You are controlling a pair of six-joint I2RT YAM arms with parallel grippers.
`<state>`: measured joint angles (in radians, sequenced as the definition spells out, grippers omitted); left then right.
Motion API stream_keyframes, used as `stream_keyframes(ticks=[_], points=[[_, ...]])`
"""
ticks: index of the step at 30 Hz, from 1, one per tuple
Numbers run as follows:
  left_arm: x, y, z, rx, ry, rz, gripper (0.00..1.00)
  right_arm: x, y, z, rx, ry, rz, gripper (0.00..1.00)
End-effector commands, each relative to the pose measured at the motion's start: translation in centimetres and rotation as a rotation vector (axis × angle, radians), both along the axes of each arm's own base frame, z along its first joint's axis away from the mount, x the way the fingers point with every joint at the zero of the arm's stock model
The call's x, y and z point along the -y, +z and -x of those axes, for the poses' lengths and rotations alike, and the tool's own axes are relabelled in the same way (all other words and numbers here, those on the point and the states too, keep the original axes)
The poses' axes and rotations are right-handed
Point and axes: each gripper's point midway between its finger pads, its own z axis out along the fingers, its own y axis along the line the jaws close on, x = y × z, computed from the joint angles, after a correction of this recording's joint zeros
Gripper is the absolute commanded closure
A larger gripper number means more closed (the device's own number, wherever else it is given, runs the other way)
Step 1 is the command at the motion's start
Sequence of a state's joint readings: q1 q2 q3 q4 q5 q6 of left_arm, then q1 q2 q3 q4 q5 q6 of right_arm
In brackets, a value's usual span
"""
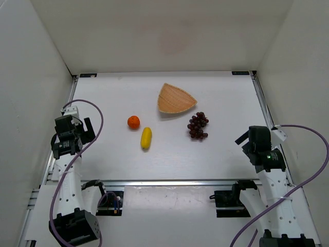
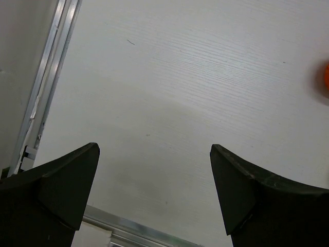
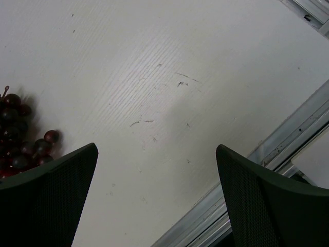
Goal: Place and organize the fake fruits in the fruit bowl
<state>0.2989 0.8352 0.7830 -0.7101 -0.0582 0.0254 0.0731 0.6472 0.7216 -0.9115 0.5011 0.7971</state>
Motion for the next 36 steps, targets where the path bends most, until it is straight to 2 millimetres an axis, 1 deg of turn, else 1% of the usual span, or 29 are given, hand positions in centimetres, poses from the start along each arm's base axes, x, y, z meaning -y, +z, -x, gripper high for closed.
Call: stream_keyframes(ticks=[1, 3, 6, 7, 10, 11, 12, 13, 14, 15, 16, 17, 18, 19, 20, 21, 22, 23, 24, 25, 26, 27, 28, 29, 30, 32, 33, 35, 36], points=[[-0.2, 0.2, -0.1, 0.022, 0.016, -0.001, 0.0, -0.1, 0.3, -0.6, 0.002, 0.044, 0.023, 0.0], [-0.2, 0.6, -0.2, 0.03, 0.016, -0.003, 0.0, -0.2, 0.6, -1.0, 0.004, 0.058, 0.022, 0.0], [0.9, 0.5, -0.6, 0.037, -0.057, 0.023, 0.0, -0.4, 0.3, -1.4, -0.027, 0.08, 0.025, 0.0], [2.2, 0.2, -0.9, 0.028, -0.152, 0.05, 0.0, -0.9, 0.4, -1.9, -0.02, 0.096, 0.006, 0.0], [4.5, 0.9, -1.9, 0.031, -0.307, 0.058, 0.0, -1.4, 0.5, -2.8, -0.037, 0.13, -0.001, 0.0], [5.9, 2.6, -2.9, 0.058, -0.382, 0.032, 0.0, -1.6, 0.6, -3.3, -0.04, 0.138, -0.01, 0.0], [6.7, 3.3, -3.6, 0.063, -0.416, 0.03, 0.0, -1.6, 0.6, -3.5, -0.049, 0.144, -0.005, 0.0], [7.6, 2.6, -4.4, 0.006, -0.464, 0.039, 0.0, -1.8, 1.0, -4.1, -0.037, 0.151, -0.013, 0.0], [9.2, 2.8, -5.1, -0.018, -0.527, 0.01, 0.0, -1.9, 0.9, -4.4, -0.036, 0.151, -0.013, 0.0], [10.1, 4.3, -6.3, -0.007, -0.563, -0.019, 0.0, -2.2, 0.9, -4.9, -0.042, 0.162, -0.026, 0.0], [11.1, 3.0, -7.4, -0.077, -0.599, -0.029, 0.0, -2.5, 0.8, -5.4, -0.033, 0.171, -0.037, 0.0], [13.2, 4.1, -8.4, -0.076, -0.656, -0.055, 0.0, -3.2, 0.7, -5.8, -0.039, 0.196, -0.054, 0.0], [14.4, 3.9, -9.2, -0.089, -0.69, -0.054, 0.0, -3.2, 0.6, -6.1, -0.041, 0.196, -0.054, 0.0], [15.6, 2.1, -10.1, -0.159, -0.721, -0.045, 0.0, -3.6, 0.3, -6.1, -0.053, 0.214, -0.061, 0.0], [17.4, 1.7, -10.6, -0.174, -0.768, -0.046, 0.0, -4.1, 0.3, -6.6, -0.056, 0.223, -0.066, 0.0], [18.4, 2.2, -11.8, -0.165, -0.785, -0.049, 0.0, -4.1, 0.4, -6.8, -0.057, 0.223, -0.066, 0.0], [19.2, -0.1, -12.7, -0.233, -0.8, -0.042, 0.0, -4.6, 0.0, -7.1, -0.073, 0.241, -0.057, 0.0], [19.8, -0.9, -13.3, -0.257, -0.803, -0.034, 0.0, -4.9, 0.1, -7.4, -0.075, 0.25, -0.057, 0.0], [20.5, -0.9, -14.1, -0.263, -0.801, -0.025, 0.0, -4.7, 0.3, -7.6, -0.076, 0.241, -0.045, 0.0], [21.2, -1.7, -14.3, -0.291, -0.815, -0.024, 0.0, -5.1, 0.4, -8.0, -0.081, 0.256, -0.044, 0.0], [21.4, -3.7, -14.5, -0.353, -0.819, -0.011, 0.0, -5.2, 0.4, -8.0, -0.09, 0.258, -0.03, 0.0], [22.0, -3.9, -14.9, -0.356, -0.819, -0.004, 0.0, -4.9, 0.5, -8.0, -0.089, 0.249, -0.019, 0.0], [22.0, -4.8, -14.9, -0.378, -0.818, -0.002, 0.0, -5.2, 0.6, -8.3, -0.091, 0.258, -0.019, 0.0], [22.2, -5.1, -15.2, -0.384, -0.811, 0.004, 0.0, -5.0, 0.3, -8.2, -0.108, 0.251, -0.009, 0.0], [22.0, -6.6, -15.3, -0.424, -0.804, 0.0, 0.0, -5.0, 0.6, -8.3, -0.1, 0.251, -0.01, 0.0], [22.2, -7.1, -15.8, -0.433, -0.803, 0.001, 0.0, -4.9, 0.4, -8.4, -0.11, 0.245, -0.001, 0.0], [22.1, -8.3, -15.7, -0.463, -0.802, 0.003, 0.0, -4.9, 0.2, -8.4, -0.119, 0.245, 0.0, 0.0], [22.1, -9.1, -15.6, -0.491, -0.811, -0.002, 0.0, -4.8, 0.3, -8.7, -0.118, 0.239, 0.007, 0.0], [22.1, -9.7, -15.6, -0.513, -0.81, 0.0, 0.02, -4.8, 0.3, -8.9, -0.123, 0.239, 0.008, 0.0]])
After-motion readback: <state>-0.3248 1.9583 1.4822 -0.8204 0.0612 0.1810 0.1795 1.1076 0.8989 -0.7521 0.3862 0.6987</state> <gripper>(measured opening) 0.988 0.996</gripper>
